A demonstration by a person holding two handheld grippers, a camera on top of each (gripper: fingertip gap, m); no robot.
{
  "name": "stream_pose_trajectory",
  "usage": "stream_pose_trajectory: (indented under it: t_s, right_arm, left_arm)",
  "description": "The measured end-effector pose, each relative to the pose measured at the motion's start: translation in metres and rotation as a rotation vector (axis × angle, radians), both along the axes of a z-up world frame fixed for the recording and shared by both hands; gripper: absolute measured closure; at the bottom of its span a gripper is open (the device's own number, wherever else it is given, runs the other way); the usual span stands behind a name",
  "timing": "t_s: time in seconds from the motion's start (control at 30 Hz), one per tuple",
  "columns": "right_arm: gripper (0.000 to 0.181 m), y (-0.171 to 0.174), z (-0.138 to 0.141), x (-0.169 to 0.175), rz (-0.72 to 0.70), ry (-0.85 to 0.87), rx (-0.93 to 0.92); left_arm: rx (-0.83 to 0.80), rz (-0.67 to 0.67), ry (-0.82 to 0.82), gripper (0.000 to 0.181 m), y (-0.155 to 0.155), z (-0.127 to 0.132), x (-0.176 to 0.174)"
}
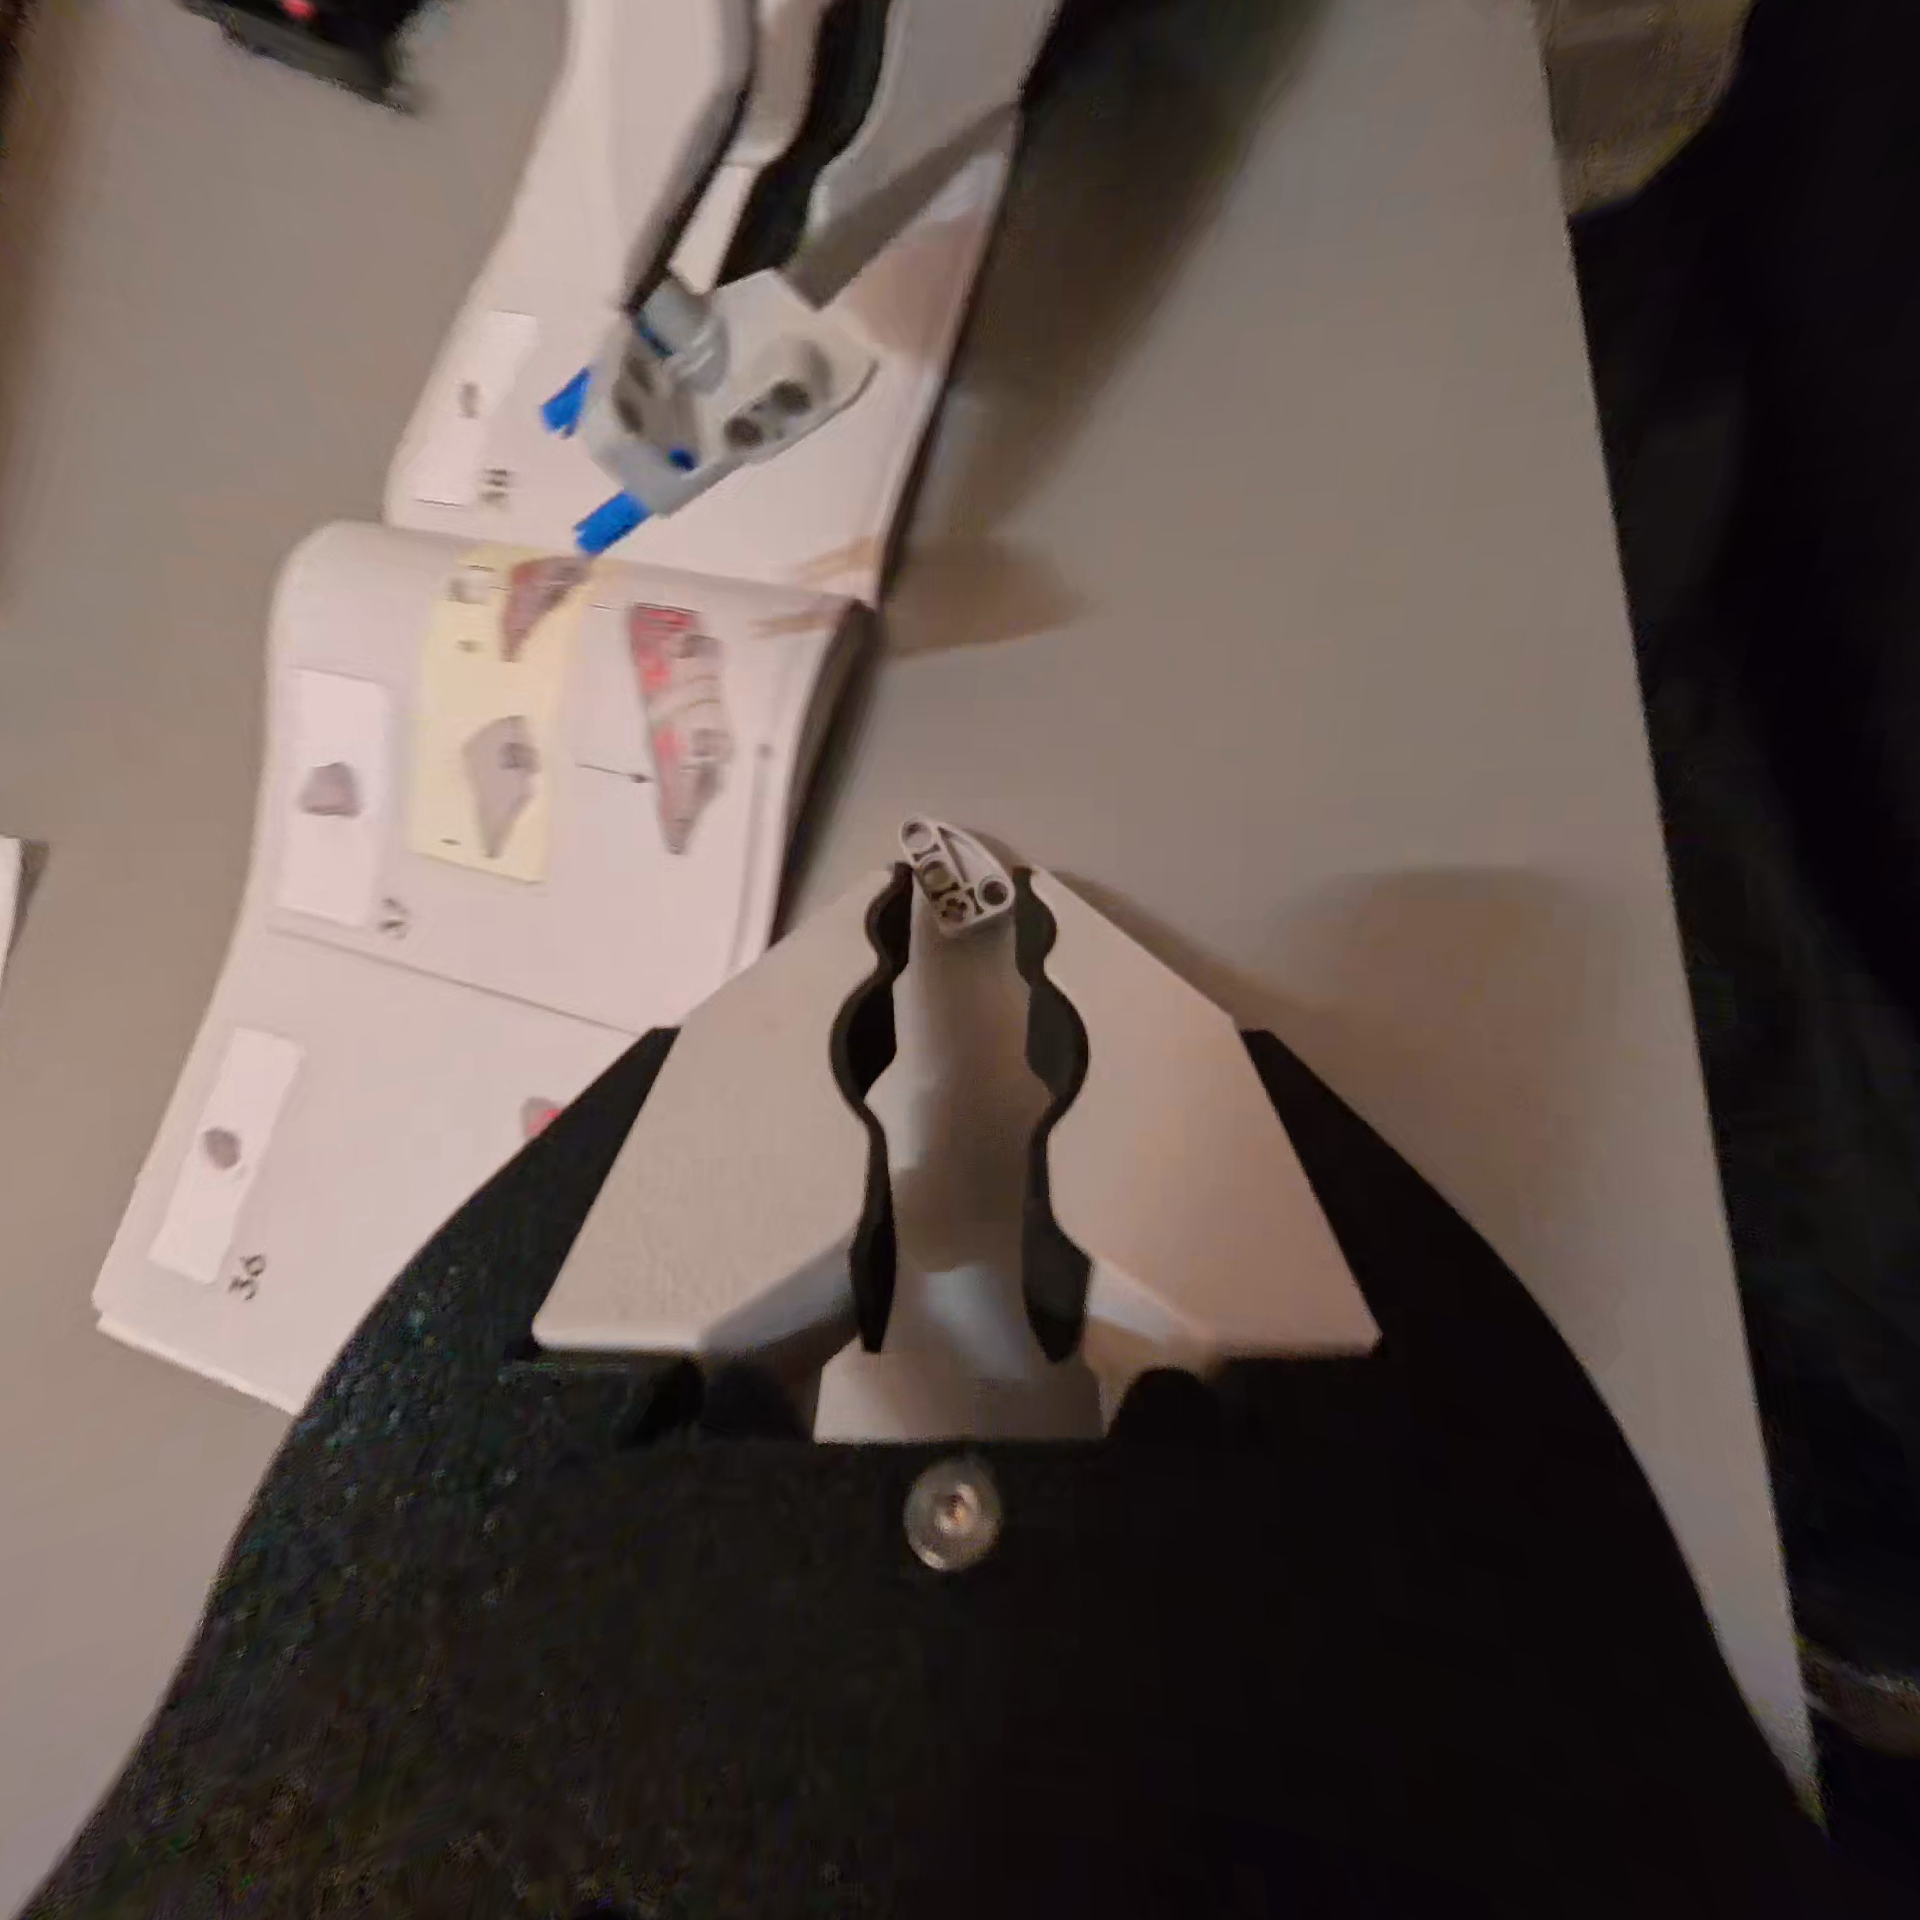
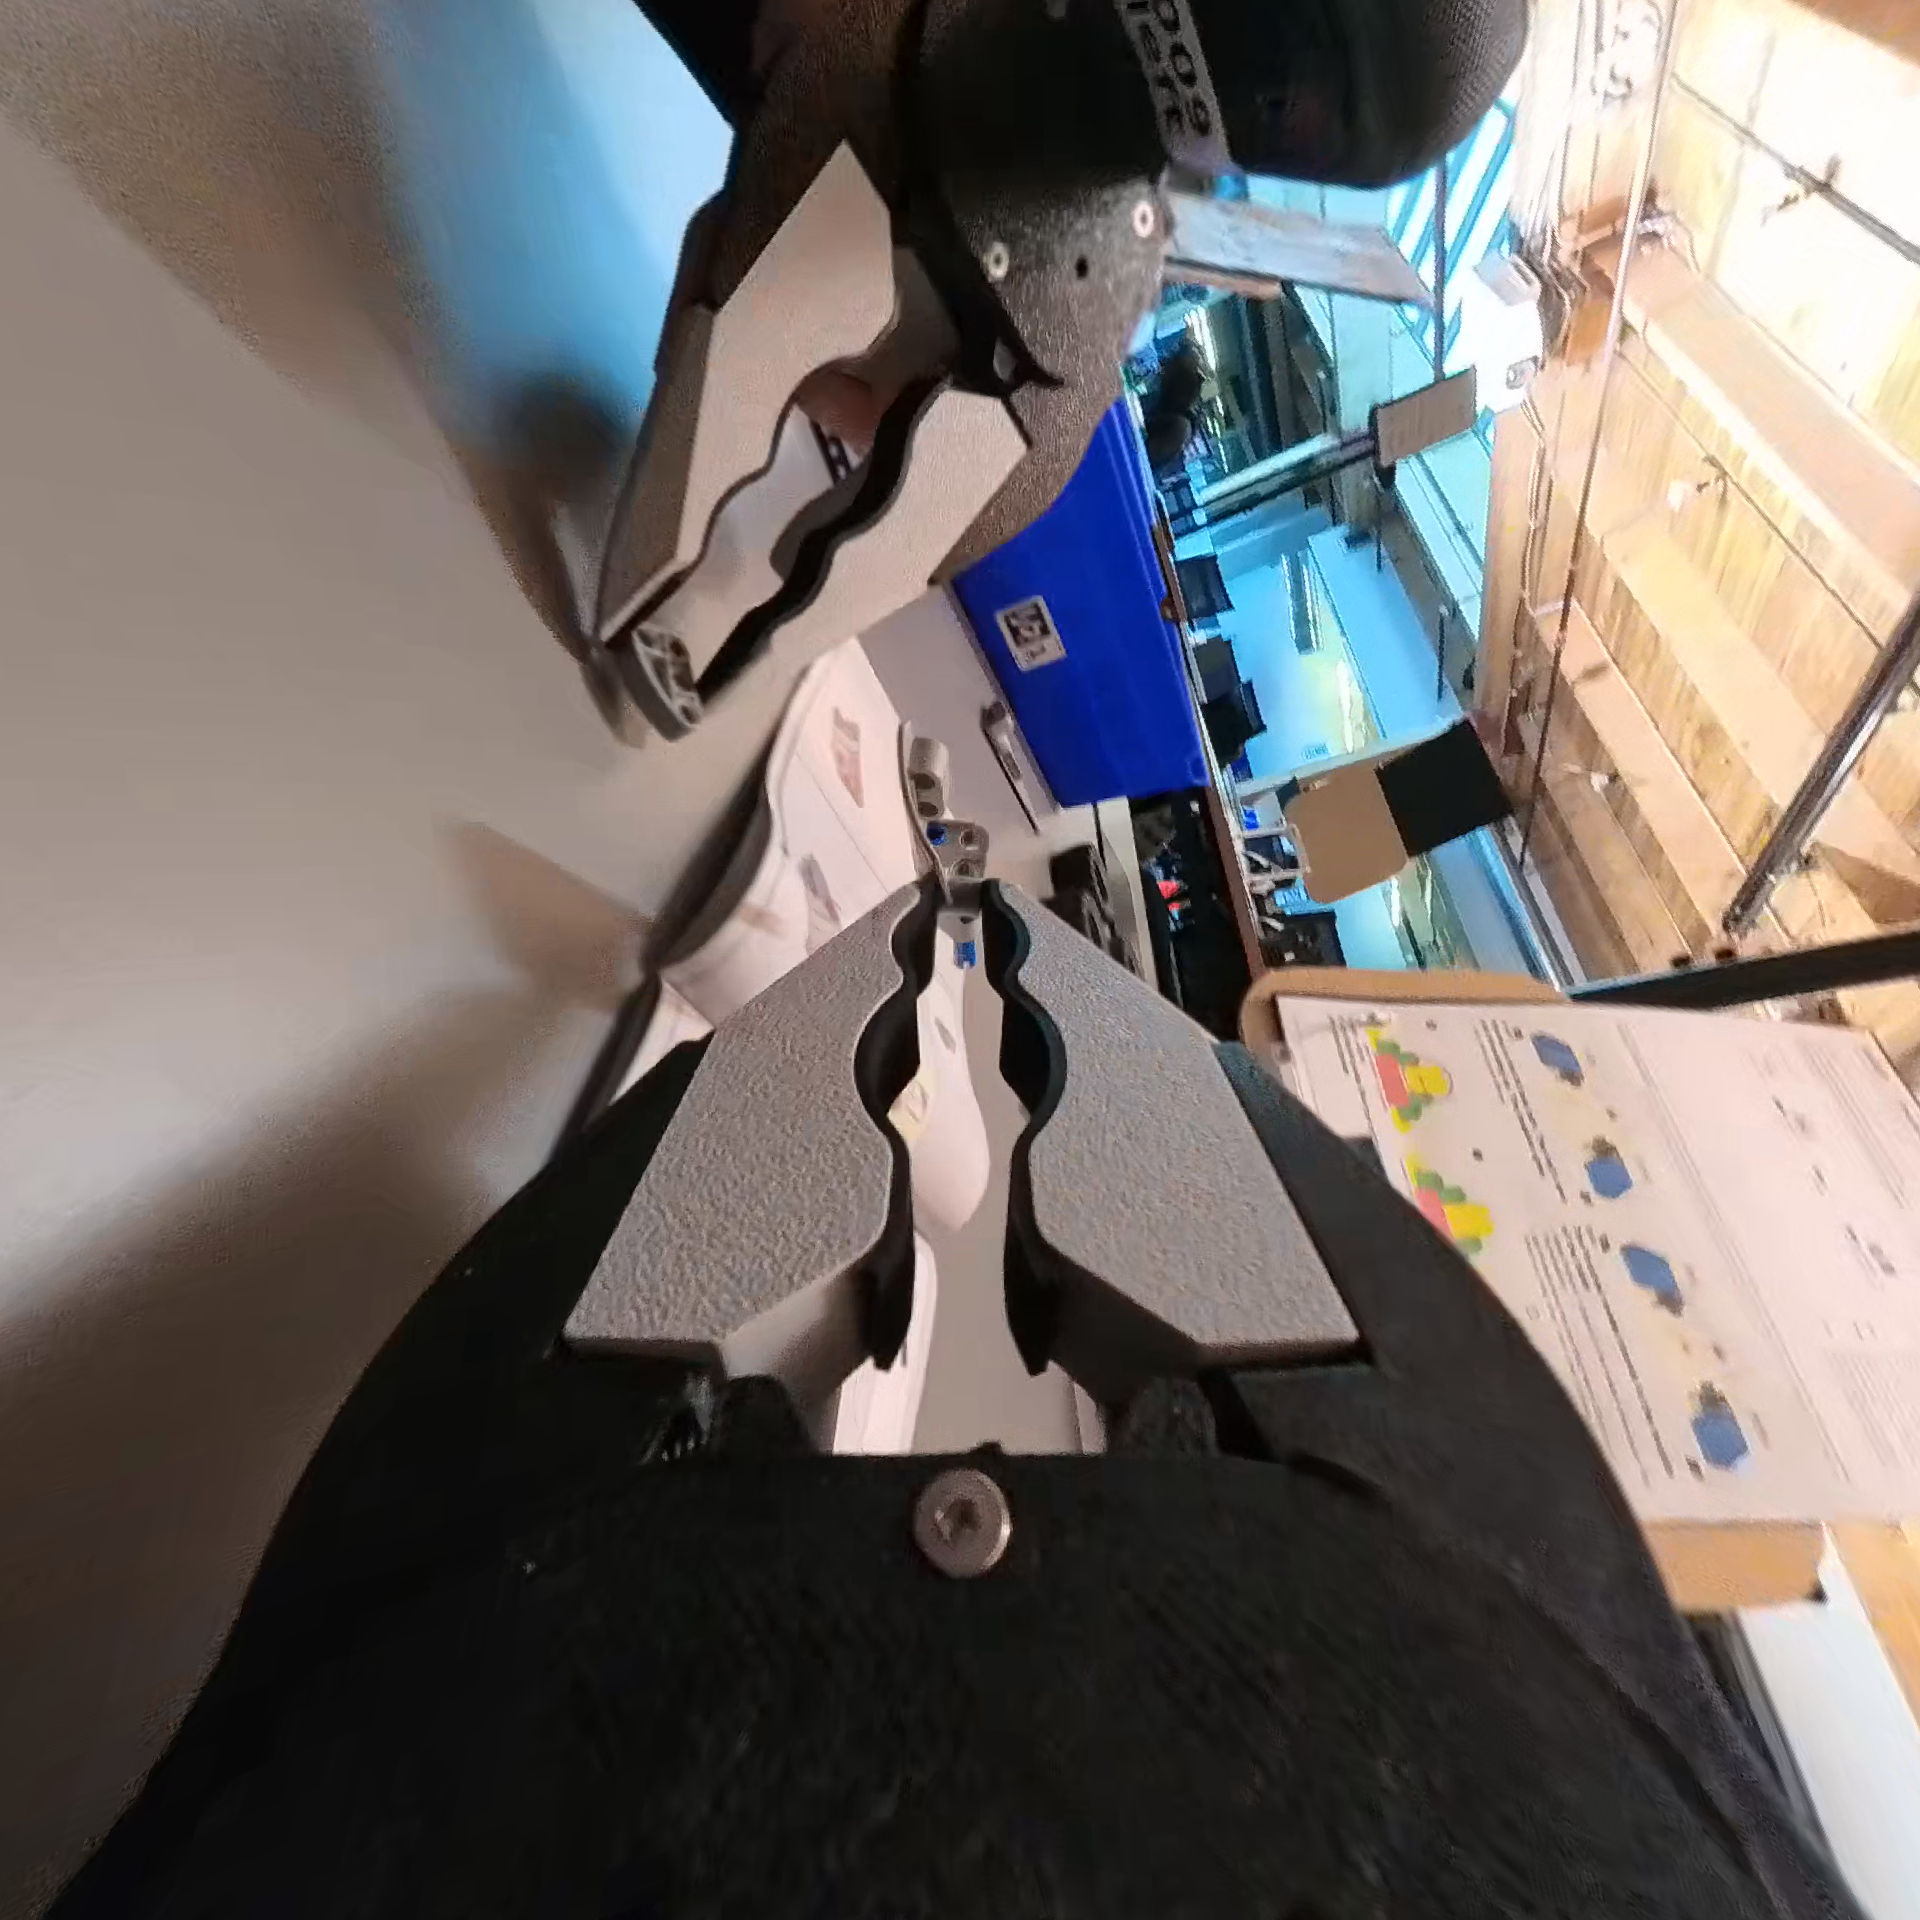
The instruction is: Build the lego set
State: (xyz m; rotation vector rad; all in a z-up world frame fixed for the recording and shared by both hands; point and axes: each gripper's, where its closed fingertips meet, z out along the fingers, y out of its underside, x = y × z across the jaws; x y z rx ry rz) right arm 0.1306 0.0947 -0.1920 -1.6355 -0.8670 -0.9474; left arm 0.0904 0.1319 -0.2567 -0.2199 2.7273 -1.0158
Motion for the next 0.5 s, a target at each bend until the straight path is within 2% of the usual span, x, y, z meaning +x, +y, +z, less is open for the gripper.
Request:
stream_pose_trajectory:
  t_s: [0.1,0.17,0.23,0.33,0.5]
  right_arm:
    - [0.176,0.008,0.003,-0.019,0.075,0.006,0.019]
    - [0.175,0.012,0.009,-0.029,0.094,-0.070,0.054]
    - [0.176,0.015,0.006,-0.039,0.115,-0.132,0.042]
    - [0.175,0.020,-0.012,-0.051,0.165,0.007,-0.041]
    - [0.175,0.025,-0.009,-0.049,0.203,0.289,-0.052]
  left_arm:
    - [0.011,-0.050,-0.015,0.165,-0.003,-0.004,-0.013]
    - [-0.002,-0.033,-0.012,0.164,0.000,-0.004,-0.011]
    - [-0.031,-0.014,0.008,0.154,0.004,-0.001,-0.011]
    - [-0.117,0.017,-0.003,0.151,0.010,0.015,-0.008]
    - [-0.164,0.059,0.021,0.151,0.021,0.023,-0.006]
